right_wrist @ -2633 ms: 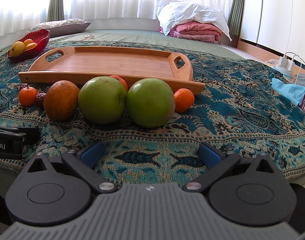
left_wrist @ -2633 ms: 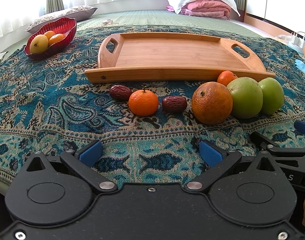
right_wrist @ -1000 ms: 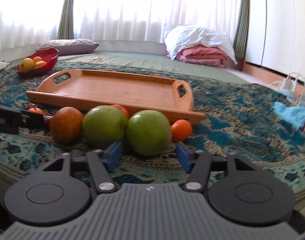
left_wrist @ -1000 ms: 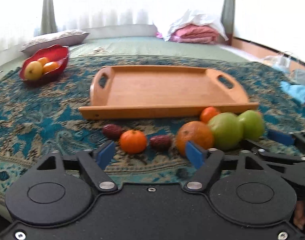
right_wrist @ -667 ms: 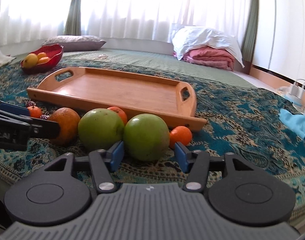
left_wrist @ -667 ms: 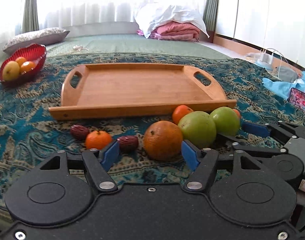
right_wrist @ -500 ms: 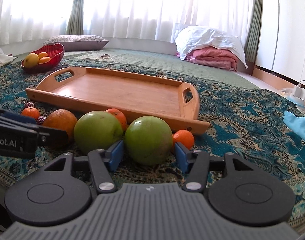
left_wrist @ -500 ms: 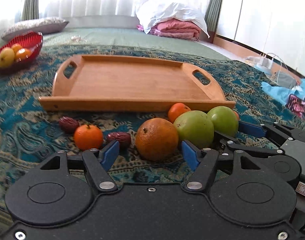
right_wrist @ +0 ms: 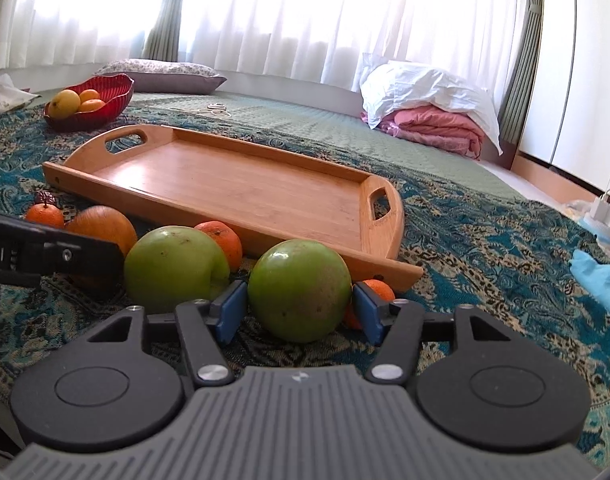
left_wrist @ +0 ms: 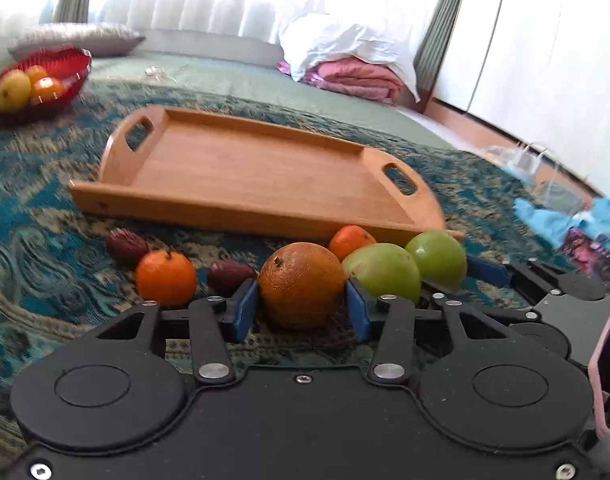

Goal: Organize fruits
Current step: 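Move left tool to the large dark orange while right tool approaches a green fruit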

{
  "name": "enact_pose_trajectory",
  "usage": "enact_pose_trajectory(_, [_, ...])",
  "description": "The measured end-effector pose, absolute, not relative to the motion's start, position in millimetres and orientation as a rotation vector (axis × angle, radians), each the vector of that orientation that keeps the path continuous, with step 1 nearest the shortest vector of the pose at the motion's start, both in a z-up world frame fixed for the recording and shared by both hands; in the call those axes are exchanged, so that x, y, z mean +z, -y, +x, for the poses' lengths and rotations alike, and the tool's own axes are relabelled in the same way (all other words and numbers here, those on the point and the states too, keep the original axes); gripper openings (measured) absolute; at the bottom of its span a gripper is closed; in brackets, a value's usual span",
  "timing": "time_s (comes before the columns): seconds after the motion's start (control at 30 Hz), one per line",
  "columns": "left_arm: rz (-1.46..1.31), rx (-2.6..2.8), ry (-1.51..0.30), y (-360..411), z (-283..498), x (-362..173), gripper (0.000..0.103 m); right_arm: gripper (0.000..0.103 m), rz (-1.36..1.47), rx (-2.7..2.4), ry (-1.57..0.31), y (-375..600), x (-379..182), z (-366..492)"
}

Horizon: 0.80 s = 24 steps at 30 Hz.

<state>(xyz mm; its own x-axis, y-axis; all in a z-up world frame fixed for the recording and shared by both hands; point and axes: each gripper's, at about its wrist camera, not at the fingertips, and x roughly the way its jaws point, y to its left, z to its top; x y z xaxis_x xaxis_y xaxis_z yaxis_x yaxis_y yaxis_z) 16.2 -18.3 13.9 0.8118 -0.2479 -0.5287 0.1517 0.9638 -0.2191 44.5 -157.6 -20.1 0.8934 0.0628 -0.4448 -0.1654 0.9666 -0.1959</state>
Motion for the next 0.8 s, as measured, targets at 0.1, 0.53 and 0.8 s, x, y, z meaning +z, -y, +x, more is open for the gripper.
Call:
enact_pose_trajectory(0.1, [-0.101,-0.182,-0.568,23,12,16,0.045,0.06,-0.243,0.105,-0.43,154,-21,41])
enact_pose_trajectory(0.53, [0.016,-0.137,-0.545,19,-21,16,0.045,0.06,-0.084,0.092,-0.458,171,-14,-5])
enact_pose_trajectory(0.8, [0.046,-0.119,-0.495,25,-22,11,0.06,0.067,-0.061,0.074,-0.447,169,-21,-1])
